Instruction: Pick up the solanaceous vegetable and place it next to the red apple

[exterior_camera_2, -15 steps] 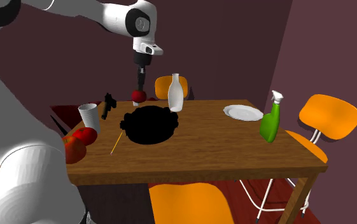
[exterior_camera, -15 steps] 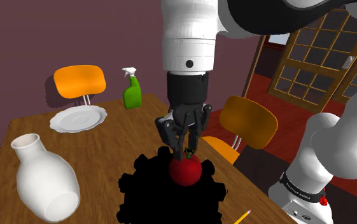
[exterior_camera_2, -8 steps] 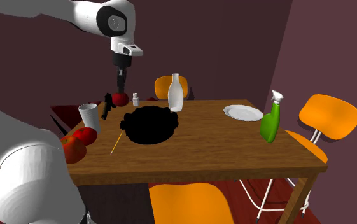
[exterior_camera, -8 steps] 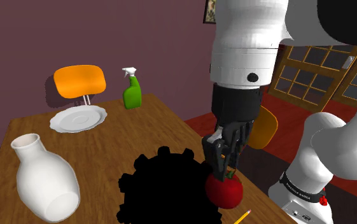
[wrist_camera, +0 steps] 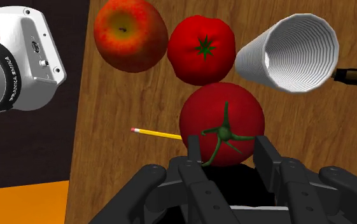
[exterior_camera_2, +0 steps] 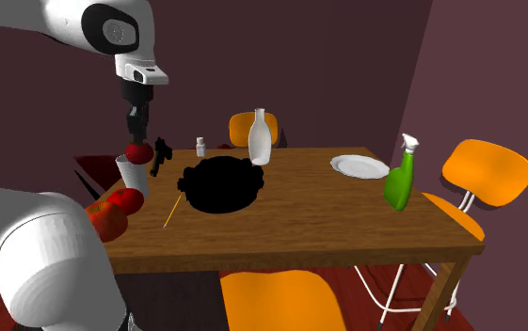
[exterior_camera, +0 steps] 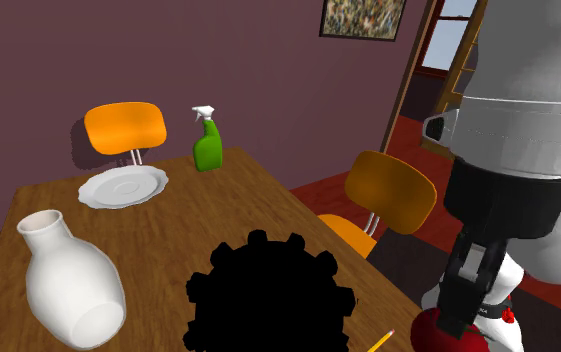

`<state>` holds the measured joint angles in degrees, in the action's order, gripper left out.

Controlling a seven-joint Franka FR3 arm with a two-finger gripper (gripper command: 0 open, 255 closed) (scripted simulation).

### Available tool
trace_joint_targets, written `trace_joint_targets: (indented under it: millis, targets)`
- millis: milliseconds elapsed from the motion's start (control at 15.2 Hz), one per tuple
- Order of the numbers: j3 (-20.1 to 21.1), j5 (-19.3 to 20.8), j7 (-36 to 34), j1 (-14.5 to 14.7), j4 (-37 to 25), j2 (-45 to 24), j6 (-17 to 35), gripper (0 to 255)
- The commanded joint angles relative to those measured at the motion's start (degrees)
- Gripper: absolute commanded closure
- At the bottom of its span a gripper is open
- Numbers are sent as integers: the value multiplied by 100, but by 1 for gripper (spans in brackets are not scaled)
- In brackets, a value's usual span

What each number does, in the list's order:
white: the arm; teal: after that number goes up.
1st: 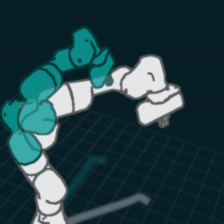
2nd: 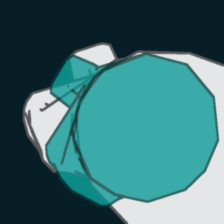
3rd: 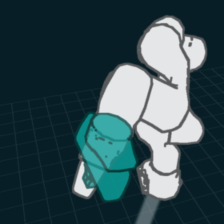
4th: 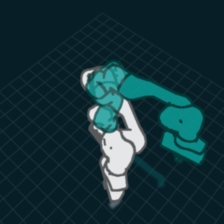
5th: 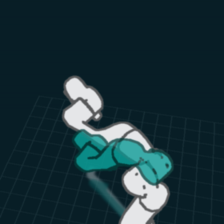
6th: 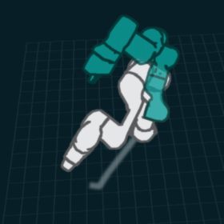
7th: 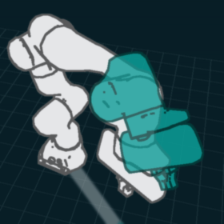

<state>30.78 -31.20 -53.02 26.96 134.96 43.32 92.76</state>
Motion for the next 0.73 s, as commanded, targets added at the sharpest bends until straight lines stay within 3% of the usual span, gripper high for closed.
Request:
trace_joint_targets:
  millis: [0, 660]
  targets:
    - [40, -150, -161, 169, 141, 303, -114, 255]
    - [428, -989, -1328, 1139, 548, 1734, -762, 255]
